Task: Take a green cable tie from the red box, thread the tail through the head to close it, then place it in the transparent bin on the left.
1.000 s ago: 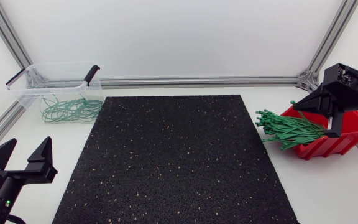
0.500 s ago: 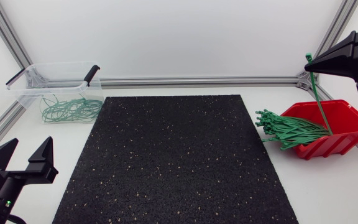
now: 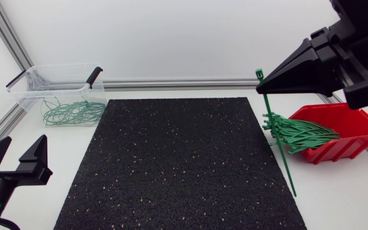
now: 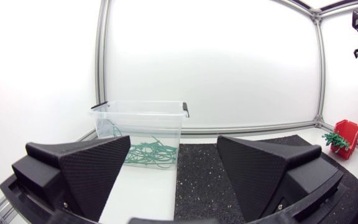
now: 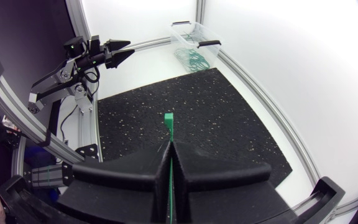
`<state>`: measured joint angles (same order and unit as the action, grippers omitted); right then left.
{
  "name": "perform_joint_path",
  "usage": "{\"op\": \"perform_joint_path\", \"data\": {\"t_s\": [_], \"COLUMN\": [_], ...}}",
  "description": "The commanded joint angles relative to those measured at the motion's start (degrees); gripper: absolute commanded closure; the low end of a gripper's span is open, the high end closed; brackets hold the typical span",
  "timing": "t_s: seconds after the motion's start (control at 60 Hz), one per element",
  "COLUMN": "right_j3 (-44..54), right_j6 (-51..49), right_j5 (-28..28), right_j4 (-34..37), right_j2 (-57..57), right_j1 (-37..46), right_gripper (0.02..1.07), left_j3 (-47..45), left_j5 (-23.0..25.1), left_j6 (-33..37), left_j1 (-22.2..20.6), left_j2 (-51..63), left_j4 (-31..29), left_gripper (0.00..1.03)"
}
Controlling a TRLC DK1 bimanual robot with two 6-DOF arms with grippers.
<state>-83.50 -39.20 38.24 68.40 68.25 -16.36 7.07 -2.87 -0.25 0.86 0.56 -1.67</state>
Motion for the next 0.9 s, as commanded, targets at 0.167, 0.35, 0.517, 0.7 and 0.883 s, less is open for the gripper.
{"op": "perform_joint_path", "data": {"t_s": [0.167, 0.35, 0.517, 0.7, 0.883], "right_j3": [3.70, 5.81, 5.81, 5.72, 4.75], "right_j6": [10.28, 11.51, 12.57, 13.45, 19.78], "right_j5": [0.61, 5.62, 13.18, 18.98, 27.06], "right_j4": [-3.19, -5.38, -5.56, -5.03, -2.75], "right_j2": [2.42, 6.55, 11.29, 14.19, 17.36], "right_j1": [-5.96, -8.25, -6.84, -5.88, -4.82], "right_gripper": [1.01, 1.01, 1.01, 1.01, 1.01], "left_j3": [11.39, 17.01, 21.32, 27.47, 33.62], "left_j5": [0.33, 5.60, 12.28, 19.84, 29.24], "left_j6": [-1.95, -2.39, -2.56, -2.56, -2.47], "left_j1": [-0.51, -0.51, -0.51, -0.86, -0.86], "left_j2": [10.25, 16.05, 21.50, 29.59, 36.44], "left_j4": [-3.16, -7.47, -10.54, -16.26, -23.03], "left_gripper": [0.07, 0.07, 0.07, 0.07, 0.10]}}
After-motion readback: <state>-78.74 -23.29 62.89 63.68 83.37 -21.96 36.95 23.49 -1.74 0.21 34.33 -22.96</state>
